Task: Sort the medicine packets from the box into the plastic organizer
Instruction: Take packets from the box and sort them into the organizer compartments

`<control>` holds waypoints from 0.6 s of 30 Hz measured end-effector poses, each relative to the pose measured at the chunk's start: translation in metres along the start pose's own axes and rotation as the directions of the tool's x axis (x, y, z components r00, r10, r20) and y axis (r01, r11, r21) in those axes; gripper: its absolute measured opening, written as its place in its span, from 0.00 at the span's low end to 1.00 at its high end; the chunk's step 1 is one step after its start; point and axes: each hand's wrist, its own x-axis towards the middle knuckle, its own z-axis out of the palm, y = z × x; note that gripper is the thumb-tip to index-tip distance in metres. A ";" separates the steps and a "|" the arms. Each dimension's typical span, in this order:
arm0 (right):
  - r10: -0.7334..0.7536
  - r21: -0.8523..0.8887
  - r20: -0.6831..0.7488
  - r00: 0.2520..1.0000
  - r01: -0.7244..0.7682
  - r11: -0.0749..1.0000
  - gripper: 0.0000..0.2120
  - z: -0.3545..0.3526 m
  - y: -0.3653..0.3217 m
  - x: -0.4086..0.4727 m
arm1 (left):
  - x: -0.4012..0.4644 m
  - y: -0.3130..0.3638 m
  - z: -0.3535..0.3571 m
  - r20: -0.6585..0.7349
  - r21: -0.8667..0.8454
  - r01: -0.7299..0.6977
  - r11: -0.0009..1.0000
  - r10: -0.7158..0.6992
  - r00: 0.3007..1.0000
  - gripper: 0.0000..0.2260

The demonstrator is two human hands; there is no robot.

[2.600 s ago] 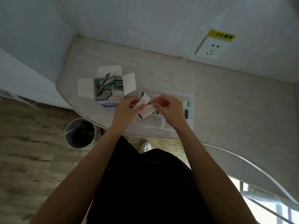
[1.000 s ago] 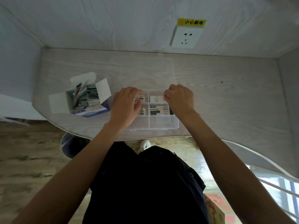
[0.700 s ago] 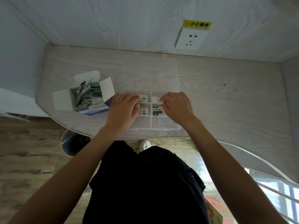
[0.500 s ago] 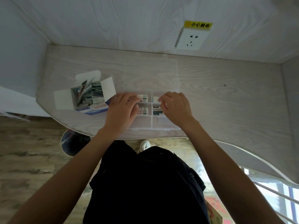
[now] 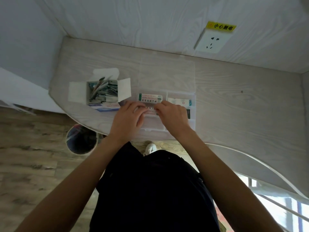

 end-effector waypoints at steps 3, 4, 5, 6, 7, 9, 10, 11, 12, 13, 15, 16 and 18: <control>0.049 0.202 -0.184 0.982 -0.011 0.979 0.05 -0.014 -0.011 -0.005 | -0.014 0.006 -0.024 -0.065 -0.061 -0.020 0.998 0.016 0.998 0.11; 0.090 0.289 -0.216 0.972 -0.024 0.957 0.05 -0.020 -0.015 -0.005 | -0.020 0.007 -0.036 -0.104 -0.080 -0.022 0.997 0.014 0.994 0.10; 0.126 0.368 -0.228 0.966 -0.035 0.929 0.05 -0.025 -0.019 -0.004 | -0.025 0.007 -0.048 -0.154 -0.095 -0.012 0.995 -0.003 0.988 0.10; 0.141 0.429 -0.234 0.962 -0.028 0.903 0.05 -0.031 -0.025 0.000 | -0.030 0.006 -0.062 -0.217 -0.102 0.011 0.995 -0.033 0.976 0.09; 0.138 0.468 -0.252 0.958 -0.004 0.884 0.06 -0.036 -0.030 0.004 | -0.032 0.003 -0.075 -0.277 -0.099 0.040 0.994 -0.066 0.959 0.08; 0.082 0.482 -0.288 0.954 0.070 0.873 0.10 -0.043 -0.046 0.018 | -0.034 -0.013 -0.097 -0.347 -0.072 0.140 0.987 -0.157 0.925 0.10; 0.044 0.467 -0.288 0.957 0.101 0.878 0.12 -0.045 -0.054 0.026 | -0.032 -0.024 -0.104 -0.342 -0.072 0.208 0.975 -0.220 0.914 0.15; -0.001 0.448 -0.269 0.963 0.126 0.885 0.15 -0.047 -0.064 0.035 | -0.031 -0.037 -0.109 -0.308 -0.077 0.272 0.959 -0.282 0.908 0.21; -0.039 0.430 -0.226 0.973 0.136 0.893 0.18 -0.049 -0.073 0.044 | -0.029 -0.048 -0.112 -0.257 -0.084 0.312 0.946 -0.323 0.911 0.28; -0.068 0.405 -0.169 0.983 0.132 0.905 0.21 -0.050 -0.082 0.055 | -0.027 -0.059 -0.113 -0.201 -0.096 0.332 0.938 -0.345 0.917 0.33; -0.098 0.287 -0.050 0.994 0.108 0.952 0.27 -0.050 -0.095 0.074 | -0.023 -0.073 -0.113 -0.079 -0.125 0.371 0.920 -0.382 0.921 0.38; -0.103 0.185 -0.011 0.995 0.103 0.977 0.28 -0.050 -0.100 0.082 | -0.021 -0.076 -0.110 -0.031 -0.129 0.386 0.913 -0.393 0.919 0.39; -0.114 -0.022 0.006 0.993 0.114 0.993 0.26 -0.047 -0.107 0.091 | -0.017 -0.081 -0.106 0.000 -0.122 0.372 0.920 -0.375 0.927 0.38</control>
